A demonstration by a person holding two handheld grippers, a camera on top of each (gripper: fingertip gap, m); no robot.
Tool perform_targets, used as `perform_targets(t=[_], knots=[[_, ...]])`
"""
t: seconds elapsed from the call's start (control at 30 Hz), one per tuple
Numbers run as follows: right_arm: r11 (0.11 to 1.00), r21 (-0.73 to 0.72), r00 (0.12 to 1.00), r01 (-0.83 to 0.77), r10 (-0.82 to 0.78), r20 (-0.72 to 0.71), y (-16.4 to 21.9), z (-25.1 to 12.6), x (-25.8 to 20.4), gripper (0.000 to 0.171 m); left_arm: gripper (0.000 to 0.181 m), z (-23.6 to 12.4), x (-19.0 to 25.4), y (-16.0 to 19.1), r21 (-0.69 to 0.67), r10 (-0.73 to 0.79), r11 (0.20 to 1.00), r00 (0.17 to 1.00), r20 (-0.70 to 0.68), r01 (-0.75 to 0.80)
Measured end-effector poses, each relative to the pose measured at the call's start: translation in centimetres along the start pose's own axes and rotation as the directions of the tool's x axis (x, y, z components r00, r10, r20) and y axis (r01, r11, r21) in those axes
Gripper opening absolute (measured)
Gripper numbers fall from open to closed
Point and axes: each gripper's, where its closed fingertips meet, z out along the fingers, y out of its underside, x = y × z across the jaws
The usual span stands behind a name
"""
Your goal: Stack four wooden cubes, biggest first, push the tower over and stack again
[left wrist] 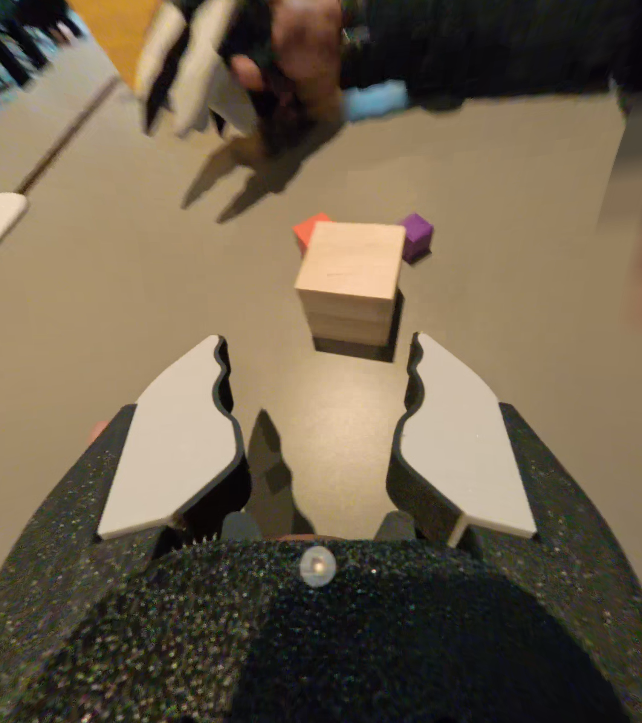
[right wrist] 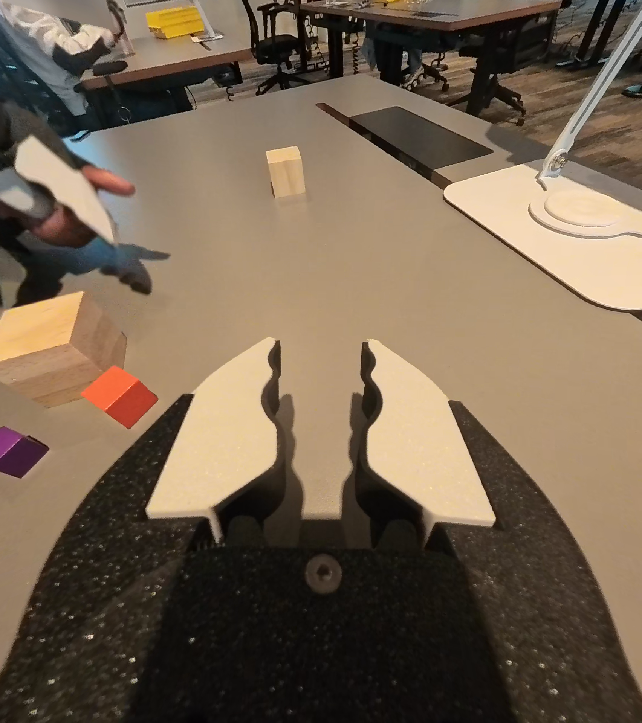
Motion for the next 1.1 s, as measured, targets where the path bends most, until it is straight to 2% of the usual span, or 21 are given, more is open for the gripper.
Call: perform_targets(t=[0.07, 0.13, 0.17, 0.23, 0.3, 0.43, 0.53, 0.57, 0.6, 0.63, 0.67, 0.77, 0.8, 0.87, 0.9, 0.93, 1.0, 1.1], knots=[[1.000, 0.000, 1.000, -0.002, 0.002, 0.001, 0.0, 0.0, 0.0, 0.039, 0.085, -2.2, -2.4, -0.9, 0.101, -0.062, 0.993, 0.995, 0.080, 0.054], [1.000, 0.001, 1.000, -0.003, 0.003, 0.001, 0.0, 0.0, 0.0, 0.039, 0.084, -4.6, -6.6, -0.8, 0.191, -0.178, 0.972, 0.956, 0.233, 0.134], [1.000, 0.002, 1.000, -0.004, 0.004, 0.000, 0.0, 0.0, 0.0, 0.039, 0.084, -5.8, -9.3, 0.1, 0.225, -0.271, 0.953, 0.905, 0.327, 0.204], [1.000, 0.000, 1.000, -0.005, 0.005, 0.000, 0.0, 0.0, 0.0, 0.039, 0.085, -8.0, -14.6, 3.8, 0.253, -0.431, 0.903, 0.738, 0.520, 0.348], [1.000, -0.003, 1.000, -0.005, 0.005, 0.000, 0.0, 0.0, 0.1, 0.039, 0.091, -8.6, -17.5, 7.4, 0.229, -0.503, 0.852, 0.617, 0.606, 0.470], [1.000, -0.004, 1.000, -0.008, 0.008, -0.002, 0.0, 0.0, 0.1, 0.039, 0.092, -7.9, -20.8, 9.3, 0.148, -0.454, 0.839, 0.525, 0.720, 0.523], [1.000, 0.001, 1.000, -0.013, 0.013, -0.005, 0.0, 0.0, 0.2, 0.039, 0.090, -6.6, -22.6, 11.2, 0.053, -0.426, 0.791, 0.485, 0.764, 0.610], [1.000, 0.002, 1.000, -0.013, 0.013, -0.005, 0.0, 0.0, 0.2, 0.039, 0.082, -6.3, -23.1, 11.4, 0.041, -0.422, 0.782, 0.481, 0.769, 0.622], [1.000, 0.003, 1.000, -0.014, 0.014, -0.006, 0.0, 0.0, 0.2, 0.038, 0.066, -6.1, -23.4, 11.5, 0.034, -0.425, 0.773, 0.479, 0.768, 0.633], [1.000, 0.004, 1.000, -0.014, 0.014, -0.006, 0.0, -0.1, 0.2, 0.038, 0.050, -5.9, -23.5, 11.6, 0.029, -0.435, 0.766, 0.485, 0.759, 0.642], [1.000, 0.005, 1.000, -0.014, 0.014, -0.005, 0.0, -0.1, 0.2, 0.038, 0.047, -5.5, -23.3, 11.3, 0.031, -0.447, 0.771, 0.505, 0.739, 0.637], [1.000, 0.008, 1.000, -0.015, 0.015, 0.001, -0.1, -0.1, 0.2, 0.038, 0.046, -3.8, -20.9, 7.5, 0.047, -0.391, 0.893, 0.718, 0.575, 0.448], [1.000, 0.007, 1.000, -0.015, 0.015, 0.005, -0.1, -0.1, 0.1, 0.039, 0.046, -3.1, -19.3, 5.3, 0.092, -0.353, 0.931, 0.801, 0.483, 0.354], [1.000, 0.002, 1.000, -0.016, 0.016, 0.012, 0.0, 0.0, 0.0, 0.039, 0.046, -2.2, -14.4, 0.8, 0.222, -0.242, 0.956, 0.944, 0.225, 0.192], [1.000, -0.001, 1.000, -0.015, 0.015, 0.013, 0.0, 0.0, 0.0, 0.039, 0.046, -2.0, -12.2, -1.0, 0.267, -0.172, 0.955, 0.977, 0.129, 0.133], [1.000, -0.003, 1.000, -0.012, 0.012, 0.013, 0.1, 0.0, 0.0, 0.039, 0.046, -1.7, -10.9, -2.1, 0.272, -0.123, 0.958, 0.988, 0.089, 0.095], [1.000, -0.007, 1.000, -0.002, 0.002, 0.007, 0.1, 0.0, 0.0, 0.039, 0.046, -0.9, -8.9, -3.2, 0.235, -0.056, 0.971, 0.998, 0.020, 0.050], [1.000, -0.020, 1.000, 0.008, -0.008, 0.007, 0.3, 0.1, -0.3, 0.039, 0.046, -0.3, -4.7, -5.7, 0.308, 0.057, 0.951, 0.988, -0.143, -0.010]])
